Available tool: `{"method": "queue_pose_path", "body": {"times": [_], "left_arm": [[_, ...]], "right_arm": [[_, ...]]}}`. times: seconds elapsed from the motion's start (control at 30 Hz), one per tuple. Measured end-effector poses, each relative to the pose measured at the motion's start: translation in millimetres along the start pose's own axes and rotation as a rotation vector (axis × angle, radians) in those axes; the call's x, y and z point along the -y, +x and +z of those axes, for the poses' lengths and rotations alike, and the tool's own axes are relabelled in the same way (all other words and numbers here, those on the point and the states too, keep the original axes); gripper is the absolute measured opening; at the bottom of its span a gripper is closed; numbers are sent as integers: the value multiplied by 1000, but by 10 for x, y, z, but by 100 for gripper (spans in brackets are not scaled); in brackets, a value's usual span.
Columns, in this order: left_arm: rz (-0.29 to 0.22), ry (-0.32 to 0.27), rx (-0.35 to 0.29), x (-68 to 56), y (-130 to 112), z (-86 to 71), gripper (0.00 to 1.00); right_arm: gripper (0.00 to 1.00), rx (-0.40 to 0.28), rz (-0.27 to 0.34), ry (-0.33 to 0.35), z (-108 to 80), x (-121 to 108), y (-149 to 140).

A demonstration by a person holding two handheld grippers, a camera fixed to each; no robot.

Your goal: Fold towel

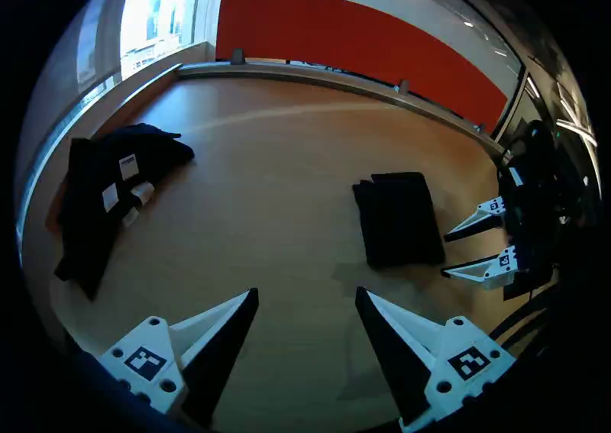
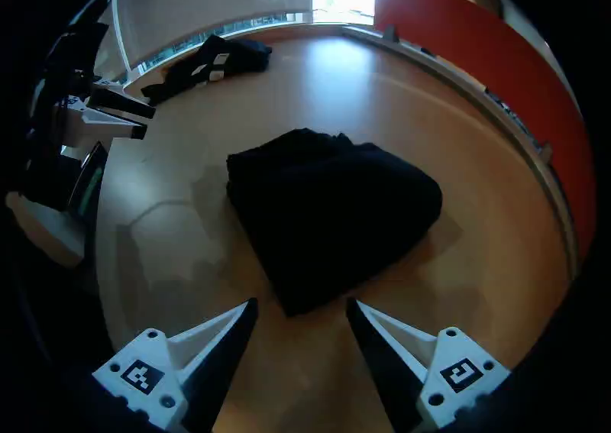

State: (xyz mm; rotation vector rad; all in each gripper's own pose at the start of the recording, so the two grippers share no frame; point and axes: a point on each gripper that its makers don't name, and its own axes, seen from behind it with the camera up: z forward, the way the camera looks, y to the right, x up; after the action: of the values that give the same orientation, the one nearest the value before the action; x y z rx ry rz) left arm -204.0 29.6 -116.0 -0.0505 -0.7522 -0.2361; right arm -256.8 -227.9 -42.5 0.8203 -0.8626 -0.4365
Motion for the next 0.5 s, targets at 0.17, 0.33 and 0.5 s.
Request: {"method": "queue_pose_path", "body": {"times": [0.17, 0.33, 0.5], "left_arm": [[2, -1, 3, -8, -6, 10, 94], [1, -2, 3, -21, -4, 15, 94], [1, -3, 2, -26, -2, 17, 94]], "right_arm": [[80, 1, 14, -6, 20, -21, -22], [59, -3, 43, -18, 54, -44, -27], [34, -3, 69, -20, 66, -61, -32]]}}
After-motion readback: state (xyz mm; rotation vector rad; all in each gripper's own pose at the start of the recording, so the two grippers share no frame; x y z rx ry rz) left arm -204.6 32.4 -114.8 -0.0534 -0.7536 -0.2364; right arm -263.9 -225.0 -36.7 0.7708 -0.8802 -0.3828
